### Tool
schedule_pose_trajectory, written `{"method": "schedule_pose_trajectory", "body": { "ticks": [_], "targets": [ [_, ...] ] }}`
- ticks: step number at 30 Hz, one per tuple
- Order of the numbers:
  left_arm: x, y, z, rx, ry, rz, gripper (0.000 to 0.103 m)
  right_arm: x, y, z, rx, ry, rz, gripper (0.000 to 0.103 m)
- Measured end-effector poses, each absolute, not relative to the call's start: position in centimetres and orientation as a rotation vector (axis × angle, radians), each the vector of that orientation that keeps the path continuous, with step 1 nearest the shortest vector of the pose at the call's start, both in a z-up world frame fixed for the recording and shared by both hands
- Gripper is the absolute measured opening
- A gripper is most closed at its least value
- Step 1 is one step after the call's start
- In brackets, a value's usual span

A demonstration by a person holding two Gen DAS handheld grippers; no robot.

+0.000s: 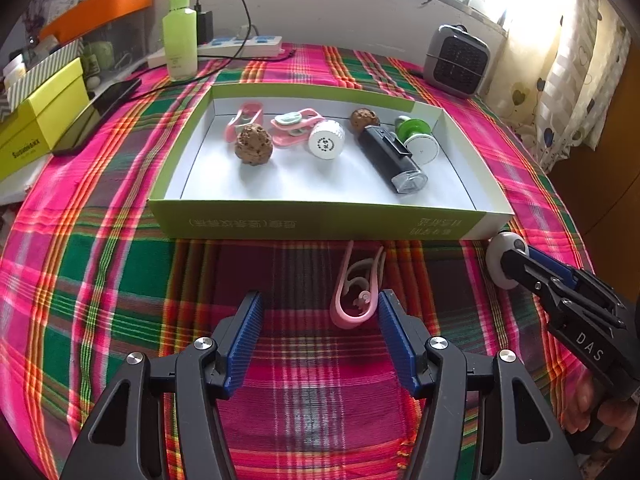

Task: Organize objects
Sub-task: 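Grasp the pink clip with the left gripper while the right holds the white toy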

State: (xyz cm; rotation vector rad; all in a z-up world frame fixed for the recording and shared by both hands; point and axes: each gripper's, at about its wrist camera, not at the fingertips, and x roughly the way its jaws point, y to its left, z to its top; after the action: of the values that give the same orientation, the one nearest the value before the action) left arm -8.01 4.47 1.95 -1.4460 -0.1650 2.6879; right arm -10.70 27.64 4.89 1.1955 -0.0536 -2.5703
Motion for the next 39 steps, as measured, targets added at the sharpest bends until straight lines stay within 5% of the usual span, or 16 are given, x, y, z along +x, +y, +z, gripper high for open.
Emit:
{"method": "schedule_pose_trajectory", "body": {
  "ticks": [15,30,39],
  "targets": [
    [-9.0,5.5,1.5,-1.376,0.007,2.709,0.058,-11.2,26.6,4.3,1.243,0.016,-2.575,0.043],
    [-8.8,4.7,1.5,-1.318,-0.060,2.700,0.057,-11.4,26.7,4.3,1.252,-0.009,-2.603,0.043],
    [-8.5,4.2,1.6,-1.318,-0.069,2.706,0.042,-11.1,26.4,4.3,1.257,-0.001,-2.621,0.038]
  ]
}}
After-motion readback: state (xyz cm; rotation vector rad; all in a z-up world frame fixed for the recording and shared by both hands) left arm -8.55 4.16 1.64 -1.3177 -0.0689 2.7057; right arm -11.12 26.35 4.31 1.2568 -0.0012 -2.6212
